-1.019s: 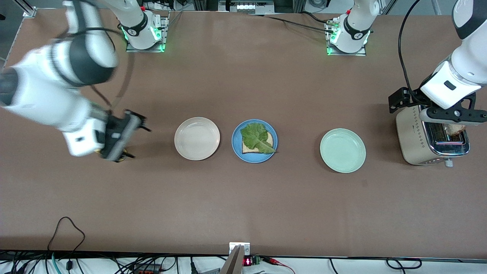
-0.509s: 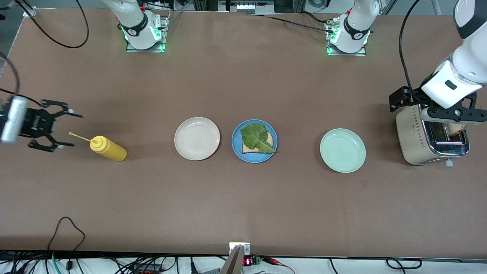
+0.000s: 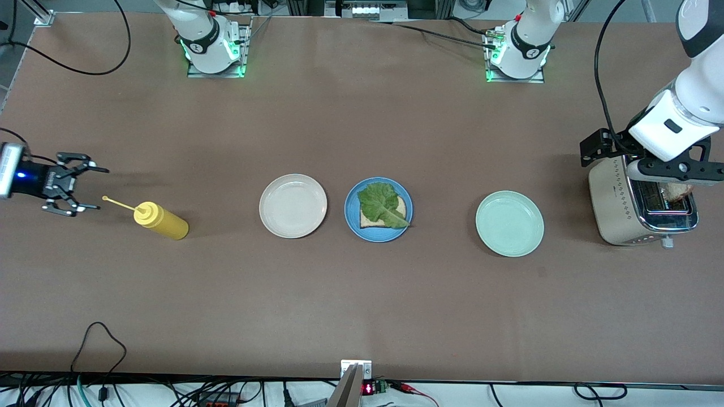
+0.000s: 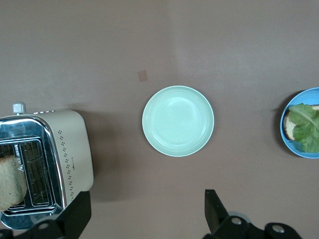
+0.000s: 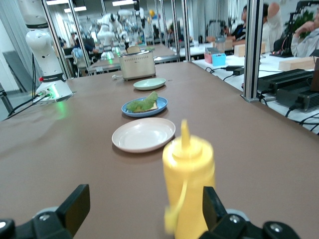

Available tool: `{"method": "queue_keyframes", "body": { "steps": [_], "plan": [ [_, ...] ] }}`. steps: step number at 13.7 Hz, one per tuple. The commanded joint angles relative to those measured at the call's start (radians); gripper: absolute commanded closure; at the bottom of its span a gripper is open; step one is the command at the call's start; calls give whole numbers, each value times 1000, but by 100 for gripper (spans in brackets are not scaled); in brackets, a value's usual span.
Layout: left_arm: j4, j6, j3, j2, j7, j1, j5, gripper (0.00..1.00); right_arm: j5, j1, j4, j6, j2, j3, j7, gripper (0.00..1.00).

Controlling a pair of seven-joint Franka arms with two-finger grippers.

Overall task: Make sandwich in blue plate with both arms
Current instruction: 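Move the right gripper to the mustard bottle and grasp it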

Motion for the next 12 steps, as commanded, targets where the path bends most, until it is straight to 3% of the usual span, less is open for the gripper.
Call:
{"method": "queue_keyframes", "body": {
  "steps": [1,4,8,12],
  "plan": [
    [4,-14,-3,-7,31,15,-31,0,56,-21,59,-26,144,21,-122,0],
    [5,-14,-1,-5,31,15,-31,0,110,-18,128,-26,273,26,-196,0],
    [4,-16,2,-5,66,26,-31,0,117,-9,159,-10,284,74,-189,0],
    [4,-16,0,-5,67,24,-31,0,172,52,161,25,287,81,-180,0]
  ]
}}
